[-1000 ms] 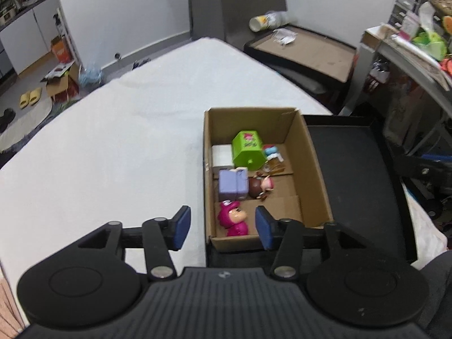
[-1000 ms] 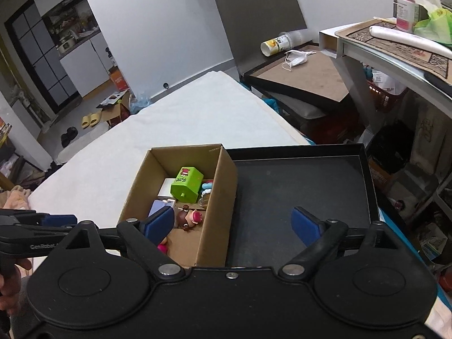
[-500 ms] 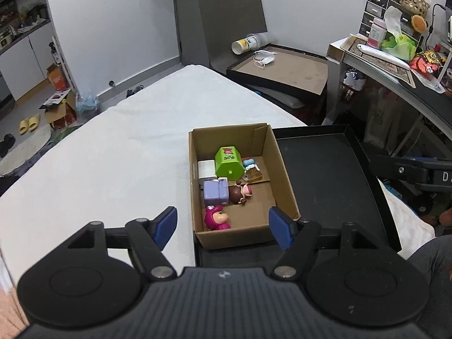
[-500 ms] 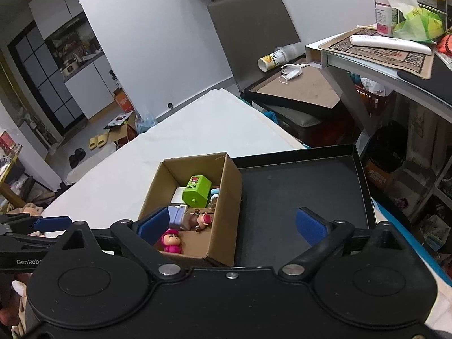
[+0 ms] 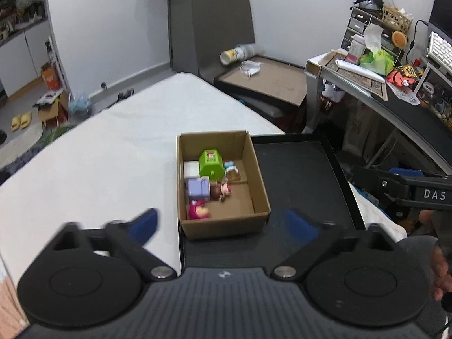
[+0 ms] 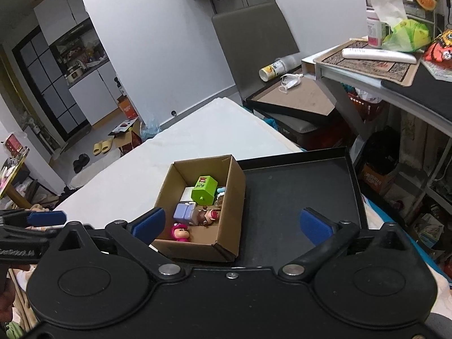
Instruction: Organize rigid objects
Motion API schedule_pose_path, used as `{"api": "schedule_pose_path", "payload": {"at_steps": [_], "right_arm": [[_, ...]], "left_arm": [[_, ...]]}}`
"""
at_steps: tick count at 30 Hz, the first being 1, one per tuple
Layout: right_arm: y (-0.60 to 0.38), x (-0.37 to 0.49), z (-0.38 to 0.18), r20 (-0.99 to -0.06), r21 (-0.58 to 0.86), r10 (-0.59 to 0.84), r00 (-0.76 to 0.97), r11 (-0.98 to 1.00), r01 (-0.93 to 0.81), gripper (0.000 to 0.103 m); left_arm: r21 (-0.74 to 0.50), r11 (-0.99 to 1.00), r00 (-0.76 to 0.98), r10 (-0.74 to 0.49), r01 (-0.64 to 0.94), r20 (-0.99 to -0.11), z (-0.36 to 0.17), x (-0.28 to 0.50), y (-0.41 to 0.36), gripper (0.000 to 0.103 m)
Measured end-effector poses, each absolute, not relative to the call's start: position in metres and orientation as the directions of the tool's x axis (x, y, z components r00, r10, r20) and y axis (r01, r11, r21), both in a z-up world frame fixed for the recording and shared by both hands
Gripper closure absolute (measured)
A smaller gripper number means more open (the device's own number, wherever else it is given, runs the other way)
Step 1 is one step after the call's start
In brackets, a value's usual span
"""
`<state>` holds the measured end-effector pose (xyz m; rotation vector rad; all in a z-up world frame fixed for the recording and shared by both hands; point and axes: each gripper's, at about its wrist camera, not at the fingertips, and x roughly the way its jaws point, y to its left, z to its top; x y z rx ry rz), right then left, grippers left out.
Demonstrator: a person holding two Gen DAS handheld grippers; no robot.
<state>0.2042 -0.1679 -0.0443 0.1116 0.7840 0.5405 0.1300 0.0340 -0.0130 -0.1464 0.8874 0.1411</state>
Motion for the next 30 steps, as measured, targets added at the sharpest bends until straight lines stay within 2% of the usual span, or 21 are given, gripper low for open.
{"api": "schedule_pose_path", "payload": {"at_steps": [19, 23, 30], "right_arm": [[-0.193, 0.156, -0.005, -0.608, 0.27, 0.435, 0.664, 0.9, -0.343, 0.0], [-0.197, 0.144, 0.002, -0.604, 0.251, 0.411, 0.683, 0.911, -0.326, 0.0], [-0.2, 0.123, 0.009, -0.596, 0.208, 0.387, 0.704, 0.921, -0.33, 0.0]], "left_arm": [[-0.092, 0.985, 0.76, 0.054, -0.148, -0.648, 0.035, 0.076, 0.008, 0.001], [-0.066, 0.987, 0.765, 0.07, -0.146, -0.64, 0.039, 0.065, 0.0, 0.001], [-0.093, 0.984, 0.768, 0.056, -0.149, -0.638, 0.041, 0.048, -0.005, 0.001]]}}
